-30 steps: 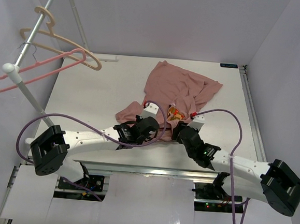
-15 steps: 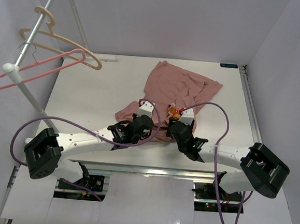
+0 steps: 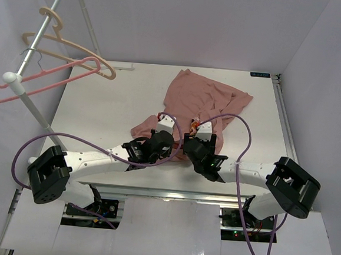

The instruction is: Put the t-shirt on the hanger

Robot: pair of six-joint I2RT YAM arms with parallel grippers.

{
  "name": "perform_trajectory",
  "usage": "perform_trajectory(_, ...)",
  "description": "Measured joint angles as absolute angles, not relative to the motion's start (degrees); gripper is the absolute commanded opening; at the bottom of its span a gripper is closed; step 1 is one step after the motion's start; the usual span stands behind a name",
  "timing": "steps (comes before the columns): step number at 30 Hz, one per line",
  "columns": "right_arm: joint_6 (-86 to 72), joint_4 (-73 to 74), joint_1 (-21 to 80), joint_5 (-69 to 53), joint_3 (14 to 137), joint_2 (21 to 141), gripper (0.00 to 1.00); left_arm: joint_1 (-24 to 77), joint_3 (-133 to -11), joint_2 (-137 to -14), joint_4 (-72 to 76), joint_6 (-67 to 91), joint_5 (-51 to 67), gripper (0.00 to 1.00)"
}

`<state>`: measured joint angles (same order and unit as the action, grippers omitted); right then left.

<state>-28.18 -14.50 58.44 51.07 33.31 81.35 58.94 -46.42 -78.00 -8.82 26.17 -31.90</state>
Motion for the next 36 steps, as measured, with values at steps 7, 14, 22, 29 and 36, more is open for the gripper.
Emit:
perform_trajectory(7, -31.11, -5.49, 58.74, 56.12, 36.24, 84.5, 0.82, 58.51, -45.34, -76.73, -8.81, 26.28, -31.86, 0.0)
perform_trajectory(14, -37.71, 9.12, 58.74, 60.83, 39.23, 84.04, 0.81, 58.05, -45.34, -76.39, -8.78, 26.41, -31.86, 0.0)
perform_trajectory(22, -42.08, 19.98, 58.78, 62.68, 39.85, 74.28, 0.79, 57.8, -45.34, -76.38, -8.8, 26.44, -31.78, 0.0)
perform_trajectory(29, -43.18, 24.32, 58.78, 62.14, 40.95, 71.45, 0.78, 57.64, -45.34, -76.38, -8.82, 26.44, -31.48, 0.0)
perform_trajectory(36, -43.59, 25.76, 58.78, 61.39, 41.08, 71.48, 0.75, 57.52, -45.34, -76.38, -8.78, 26.44, -30.88, 0.0)
